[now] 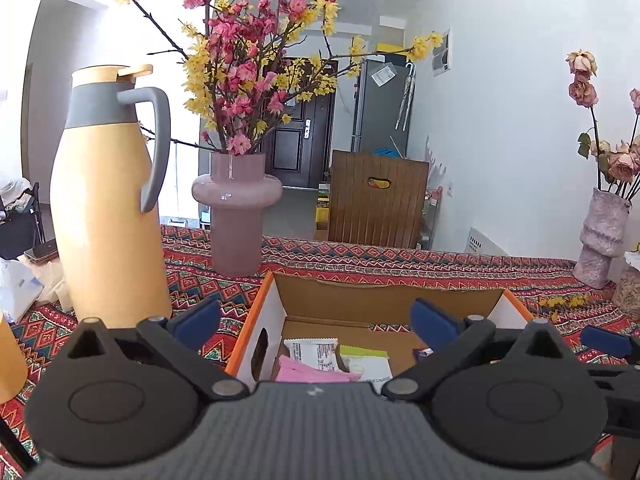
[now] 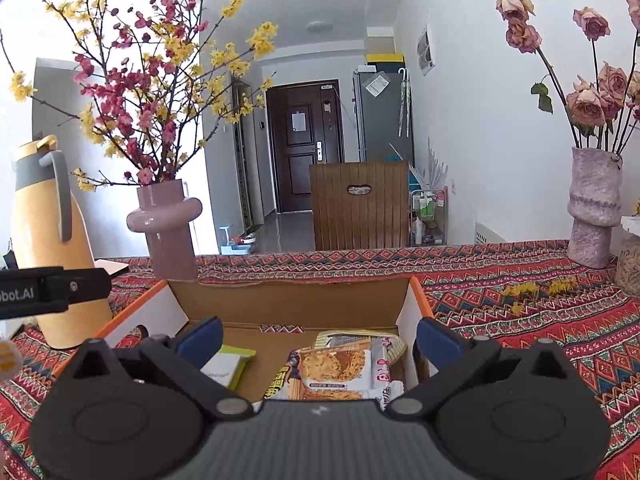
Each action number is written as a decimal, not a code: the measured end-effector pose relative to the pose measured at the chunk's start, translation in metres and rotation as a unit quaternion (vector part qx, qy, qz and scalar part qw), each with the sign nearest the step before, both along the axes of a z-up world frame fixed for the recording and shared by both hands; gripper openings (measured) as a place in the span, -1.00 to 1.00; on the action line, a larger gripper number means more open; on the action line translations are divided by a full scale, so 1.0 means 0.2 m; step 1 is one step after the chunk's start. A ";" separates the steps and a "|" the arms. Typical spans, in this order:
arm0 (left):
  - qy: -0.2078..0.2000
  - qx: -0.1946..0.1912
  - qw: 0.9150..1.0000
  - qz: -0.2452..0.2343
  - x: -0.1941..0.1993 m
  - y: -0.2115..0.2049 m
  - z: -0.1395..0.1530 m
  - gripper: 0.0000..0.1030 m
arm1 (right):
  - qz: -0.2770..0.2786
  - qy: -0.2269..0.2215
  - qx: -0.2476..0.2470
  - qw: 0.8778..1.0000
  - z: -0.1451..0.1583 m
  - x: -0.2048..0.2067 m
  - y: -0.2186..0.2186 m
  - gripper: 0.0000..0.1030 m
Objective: Organize snacks
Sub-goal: 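Move both grippers back over the snack pile, then grasp a green bar with the right gripper while the left grasps a white cracker packet, then carry both snacks into the box and open both grippers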
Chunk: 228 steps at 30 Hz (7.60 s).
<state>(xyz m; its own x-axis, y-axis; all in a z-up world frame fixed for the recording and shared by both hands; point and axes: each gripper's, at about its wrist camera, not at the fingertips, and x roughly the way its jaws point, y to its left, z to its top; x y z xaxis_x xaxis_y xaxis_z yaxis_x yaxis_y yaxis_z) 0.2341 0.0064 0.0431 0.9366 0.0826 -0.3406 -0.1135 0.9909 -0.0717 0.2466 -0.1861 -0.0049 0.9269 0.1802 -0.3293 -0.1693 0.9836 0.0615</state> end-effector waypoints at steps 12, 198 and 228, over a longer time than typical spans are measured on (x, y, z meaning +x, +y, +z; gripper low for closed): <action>0.003 -0.002 1.000 -0.009 -0.27 0.03 0.05 1.00 | 0.015 -0.007 -0.006 1.000 0.05 -0.26 0.01 1.00; 0.120 0.003 0.992 -0.029 -0.61 -0.04 -0.27 -0.14 | 0.011 0.054 -0.018 0.998 -0.21 -0.81 -0.19 -0.33; 0.060 0.027 0.997 -0.046 -0.25 -0.15 0.01 -0.13 | 0.034 0.004 -0.008 0.999 0.03 -0.36 -0.05 -0.33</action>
